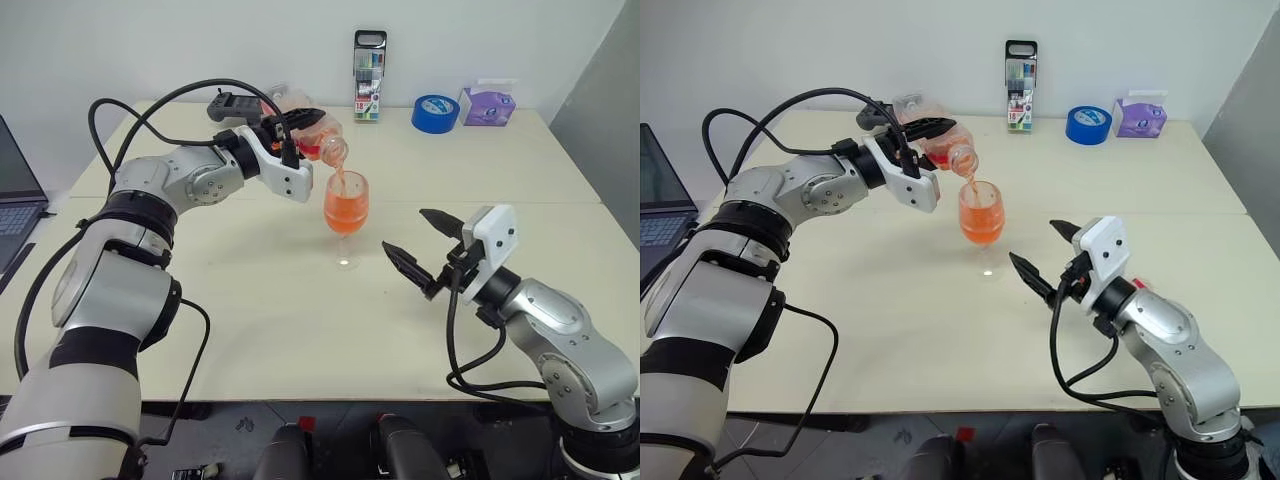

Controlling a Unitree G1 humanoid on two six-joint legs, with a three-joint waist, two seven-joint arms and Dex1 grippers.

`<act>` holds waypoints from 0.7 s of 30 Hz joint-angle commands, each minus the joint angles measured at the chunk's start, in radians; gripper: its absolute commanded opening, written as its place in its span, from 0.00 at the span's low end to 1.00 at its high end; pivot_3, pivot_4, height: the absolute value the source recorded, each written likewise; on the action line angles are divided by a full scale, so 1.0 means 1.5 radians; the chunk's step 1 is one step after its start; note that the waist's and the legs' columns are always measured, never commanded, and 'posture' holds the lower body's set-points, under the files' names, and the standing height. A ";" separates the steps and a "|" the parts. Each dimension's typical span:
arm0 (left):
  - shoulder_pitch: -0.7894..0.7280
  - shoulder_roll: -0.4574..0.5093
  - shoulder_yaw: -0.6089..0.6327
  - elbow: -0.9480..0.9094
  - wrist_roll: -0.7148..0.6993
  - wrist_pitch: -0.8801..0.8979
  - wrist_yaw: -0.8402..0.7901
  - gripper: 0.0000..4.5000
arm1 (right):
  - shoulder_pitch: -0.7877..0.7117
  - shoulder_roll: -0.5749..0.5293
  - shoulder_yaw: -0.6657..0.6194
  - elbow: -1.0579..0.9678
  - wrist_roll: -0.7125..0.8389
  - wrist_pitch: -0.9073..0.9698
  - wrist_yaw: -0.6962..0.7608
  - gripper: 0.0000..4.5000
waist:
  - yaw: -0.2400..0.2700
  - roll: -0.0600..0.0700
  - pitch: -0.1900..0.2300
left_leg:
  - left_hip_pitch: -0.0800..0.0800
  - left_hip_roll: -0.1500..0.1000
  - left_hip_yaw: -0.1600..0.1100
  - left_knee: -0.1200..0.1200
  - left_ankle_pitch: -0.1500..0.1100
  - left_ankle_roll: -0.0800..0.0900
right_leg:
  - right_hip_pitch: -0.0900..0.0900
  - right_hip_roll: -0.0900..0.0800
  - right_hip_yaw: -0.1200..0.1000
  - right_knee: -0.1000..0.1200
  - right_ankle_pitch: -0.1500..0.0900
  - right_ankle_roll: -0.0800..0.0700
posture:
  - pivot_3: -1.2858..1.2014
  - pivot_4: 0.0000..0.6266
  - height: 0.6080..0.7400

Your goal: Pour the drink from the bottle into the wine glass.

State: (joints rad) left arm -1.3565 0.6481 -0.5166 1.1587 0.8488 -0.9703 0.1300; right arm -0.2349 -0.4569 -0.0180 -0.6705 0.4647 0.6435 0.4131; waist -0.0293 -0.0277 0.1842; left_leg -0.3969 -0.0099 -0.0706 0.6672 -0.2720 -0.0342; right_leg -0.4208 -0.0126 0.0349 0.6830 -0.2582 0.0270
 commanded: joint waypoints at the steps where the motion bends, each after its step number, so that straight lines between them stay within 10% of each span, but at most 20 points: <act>1: -0.030 0.016 0.009 0.000 -0.010 -0.001 0.016 0.40 | -0.013 -0.002 -0.003 -0.017 0.005 -0.009 0.004 1.00 | 0.000 0.000 0.000 | 0.000 0.000 0.000 0.000 0.000 0.000 | 0.000 0.000 0.000 0.000 0.000 0.000 | 0.52 0.24 1.00; 21: -0.013 0.015 0.021 -0.010 -0.032 -0.003 0.012 0.40 | -0.071 0.000 0.012 -0.005 -0.003 -0.009 0.004 1.00 | 0.000 0.000 0.000 | 0.000 0.000 0.000 0.001 0.000 0.000 | 0.000 0.000 0.000 0.001 0.000 0.000 | 0.52 0.24 1.00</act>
State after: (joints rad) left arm -1.3592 0.6653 -0.5157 1.1586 0.8397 -0.9712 0.1412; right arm -0.3200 -0.4571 0.0041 -0.6589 0.4538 0.6413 0.4139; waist -0.0294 -0.0277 0.1842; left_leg -0.3971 -0.0100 -0.0707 0.6683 -0.2720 -0.0342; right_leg -0.4209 -0.0126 0.0347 0.6838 -0.2582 0.0271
